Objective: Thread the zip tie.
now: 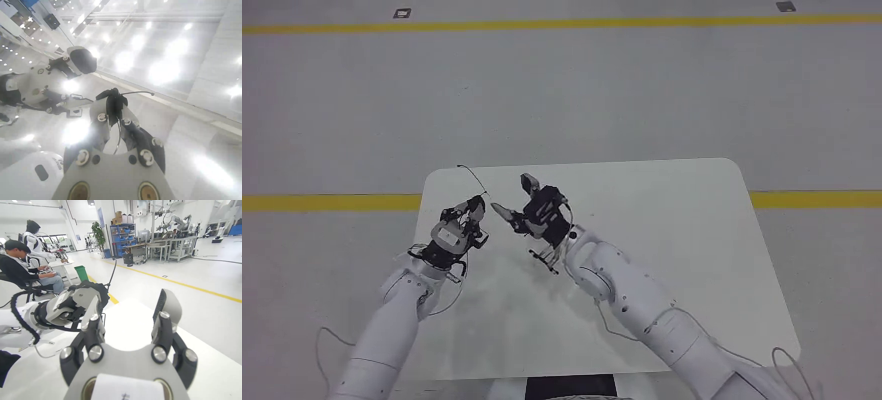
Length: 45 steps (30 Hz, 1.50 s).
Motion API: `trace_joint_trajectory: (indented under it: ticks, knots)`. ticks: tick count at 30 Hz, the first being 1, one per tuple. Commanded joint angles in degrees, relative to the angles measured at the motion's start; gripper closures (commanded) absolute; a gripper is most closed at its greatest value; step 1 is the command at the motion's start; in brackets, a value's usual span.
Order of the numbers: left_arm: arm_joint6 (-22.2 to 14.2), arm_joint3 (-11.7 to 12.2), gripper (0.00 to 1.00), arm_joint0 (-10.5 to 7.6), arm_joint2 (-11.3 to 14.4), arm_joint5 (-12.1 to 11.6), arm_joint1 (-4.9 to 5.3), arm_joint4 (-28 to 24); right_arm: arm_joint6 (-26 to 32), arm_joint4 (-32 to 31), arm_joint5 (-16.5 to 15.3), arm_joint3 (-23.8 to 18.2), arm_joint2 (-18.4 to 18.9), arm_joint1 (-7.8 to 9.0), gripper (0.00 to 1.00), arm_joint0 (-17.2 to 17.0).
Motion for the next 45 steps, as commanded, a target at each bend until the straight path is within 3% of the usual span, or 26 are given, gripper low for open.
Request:
trace_joint_trajectory:
  ticks: [1, 10, 17, 29, 36, 45]
  knots:
    - [0.0, 0.0, 1.00, 0.00, 0.0, 0.0, 0.00, 0.0, -0.3, -1.1, 0.4, 0.2, -0.2, -0.09, 0.67, 0.1]
    - [0.0, 0.0, 1.00, 0.00, 0.0, 0.0, 0.00, 0.0, -3.0, -6.7, 1.5, 0.1, -1.0, -0.29, 0.70, -0.4]
    - [0.0, 0.0, 1.00, 0.00, 0.0, 0.0, 0.00, 0.0, -3.5, -7.3, 1.0, 0.0, -1.1, -0.57, 0.76, -0.6]
    - [0.0, 0.0, 1.00, 0.00, 0.0, 0.0, 0.00, 0.0, -3.0, -7.3, 0.1, 0.7, -1.6, -1.36, 0.76, 0.0]
    - [0.0, 0.0, 1.00, 0.00, 0.0, 0.0, 0.00, 0.0, -3.1, -7.5, -0.1, 1.2, -1.6, -1.77, 0.89, 0.5]
    - [0.0, 0.0, 1.00, 0.00, 0.0, 0.0, 0.00, 0.0, -3.1, -7.7, -0.6, 2.0, -1.8, -2.29, 0.82, 1.0]
